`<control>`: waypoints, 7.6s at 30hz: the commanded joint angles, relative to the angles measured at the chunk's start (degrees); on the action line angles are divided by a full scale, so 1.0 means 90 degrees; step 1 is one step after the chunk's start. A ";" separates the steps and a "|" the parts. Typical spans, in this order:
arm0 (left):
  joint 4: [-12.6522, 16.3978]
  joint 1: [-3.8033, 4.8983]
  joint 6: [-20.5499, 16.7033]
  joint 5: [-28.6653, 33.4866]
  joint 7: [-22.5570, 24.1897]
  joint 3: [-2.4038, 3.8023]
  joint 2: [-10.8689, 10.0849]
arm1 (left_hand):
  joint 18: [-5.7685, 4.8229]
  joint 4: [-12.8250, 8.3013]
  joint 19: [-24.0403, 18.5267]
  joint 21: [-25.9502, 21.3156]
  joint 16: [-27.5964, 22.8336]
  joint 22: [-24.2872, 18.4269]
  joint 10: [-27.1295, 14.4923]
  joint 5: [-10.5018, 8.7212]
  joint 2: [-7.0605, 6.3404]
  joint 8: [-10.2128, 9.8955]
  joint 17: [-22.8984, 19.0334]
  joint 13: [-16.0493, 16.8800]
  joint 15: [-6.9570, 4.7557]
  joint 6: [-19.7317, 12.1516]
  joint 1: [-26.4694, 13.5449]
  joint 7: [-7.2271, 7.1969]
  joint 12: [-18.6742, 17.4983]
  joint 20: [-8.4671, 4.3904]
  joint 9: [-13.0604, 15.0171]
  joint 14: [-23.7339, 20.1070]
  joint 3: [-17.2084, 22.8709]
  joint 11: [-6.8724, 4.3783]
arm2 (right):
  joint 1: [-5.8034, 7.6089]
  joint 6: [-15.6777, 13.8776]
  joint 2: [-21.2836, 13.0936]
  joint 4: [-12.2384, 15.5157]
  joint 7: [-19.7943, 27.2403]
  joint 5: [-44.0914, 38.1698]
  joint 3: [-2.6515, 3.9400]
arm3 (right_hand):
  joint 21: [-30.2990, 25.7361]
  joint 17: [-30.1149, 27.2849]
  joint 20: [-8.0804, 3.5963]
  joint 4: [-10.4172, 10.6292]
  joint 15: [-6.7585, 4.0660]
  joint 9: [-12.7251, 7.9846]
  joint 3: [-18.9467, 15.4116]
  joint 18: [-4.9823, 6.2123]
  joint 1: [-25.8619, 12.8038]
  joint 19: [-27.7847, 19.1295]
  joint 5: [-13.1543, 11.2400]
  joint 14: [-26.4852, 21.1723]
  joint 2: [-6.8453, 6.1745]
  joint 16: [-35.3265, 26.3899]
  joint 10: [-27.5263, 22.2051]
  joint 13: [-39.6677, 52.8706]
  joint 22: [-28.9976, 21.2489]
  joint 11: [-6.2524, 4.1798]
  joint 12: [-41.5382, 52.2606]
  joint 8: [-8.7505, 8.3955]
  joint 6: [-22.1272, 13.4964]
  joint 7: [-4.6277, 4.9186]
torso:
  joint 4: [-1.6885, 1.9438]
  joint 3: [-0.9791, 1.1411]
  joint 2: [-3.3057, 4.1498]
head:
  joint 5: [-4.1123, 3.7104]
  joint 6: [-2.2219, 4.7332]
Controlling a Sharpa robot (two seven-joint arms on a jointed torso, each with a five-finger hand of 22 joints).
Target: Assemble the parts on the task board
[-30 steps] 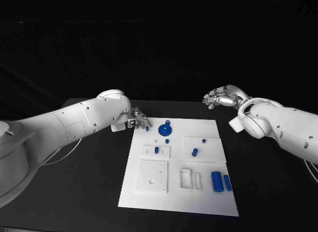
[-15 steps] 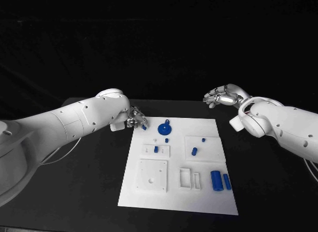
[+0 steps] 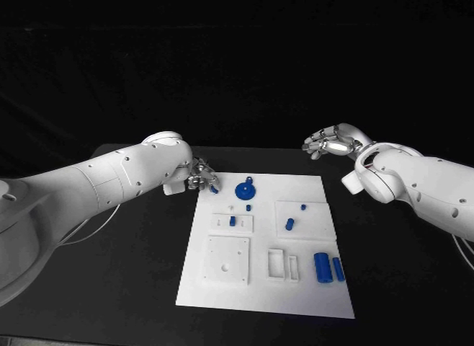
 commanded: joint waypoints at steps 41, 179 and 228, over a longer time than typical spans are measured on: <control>0.3913 0.0028 -0.1764 -0.0081 -0.0351 -0.0336 -0.1996 | -0.0032 0.0320 0.0473 0.0274 0.0180 0.0121 0.0495 0.0535 -0.0422 0.0540 -0.0009 -0.0079 -0.0109 0.0687 0.0161 -0.0229 0.0113 -0.0717 0.0389 0.0545 0.1237 -0.0238 | 0.0002 0.0076 -0.0154 0.0072 0.0018 0.0069 0.0005 | -0.0048 -0.0020 0.0035 0.0040 0.0020 -0.0034 0.0023 0.0127 0.0067 -0.0064 0.0270 -0.0065 0.0020 -0.0017 -0.0047 -0.0063 0.0032 0.0021 0.0033 0.0049 -0.0040 0.0195 | 0.0096 0.0004 -0.0017 | 0.0097 -0.0134; 0.4099 -0.0613 -0.2467 -0.0927 -0.0338 -0.0537 -0.2112 | -0.0015 0.0322 0.0505 0.0323 0.0207 0.0118 0.0476 0.0489 -0.0455 0.0581 -0.0001 -0.0050 -0.0131 0.0734 0.0096 -0.0253 0.0207 -0.0736 0.0431 0.0577 0.1333 -0.0261 | -0.0026 0.0191 -0.0191 -0.0015 0.0023 0.0121 0.0004 | -0.0195 -0.0130 0.0070 0.0049 0.0042 -0.0074 0.0048 0.0135 0.0058 -0.0110 0.0204 -0.0069 0.0082 -0.0185 -0.0097 -0.0190 -0.0014 0.0036 0.0020 0.0087 -0.0056 0.0196 | 0.0073 0.0009 -0.0012 | 0.0085 -0.0259; 0.4118 -0.0634 -0.2367 -0.0970 -0.0280 -0.0538 -0.2140 | -0.0018 0.0375 0.0523 0.0358 0.0270 0.0121 0.0520 0.0568 -0.0566 0.0677 0.0028 -0.0021 -0.0116 0.0867 -0.0009 -0.0281 0.0300 -0.0735 0.0497 0.0615 0.1299 -0.0271 | -0.0026 0.0207 -0.0216 -0.0034 0.0019 0.0118 0.0004 | -0.0208 -0.0136 0.0069 0.0044 0.0041 -0.0080 0.0050 0.0135 0.0064 -0.0104 0.0231 -0.0060 0.0086 -0.0199 -0.0095 -0.0205 -0.0016 0.0036 0.0025 0.0094 -0.0056 0.0195 | 0.0071 0.0014 -0.0012 | 0.0111 -0.0284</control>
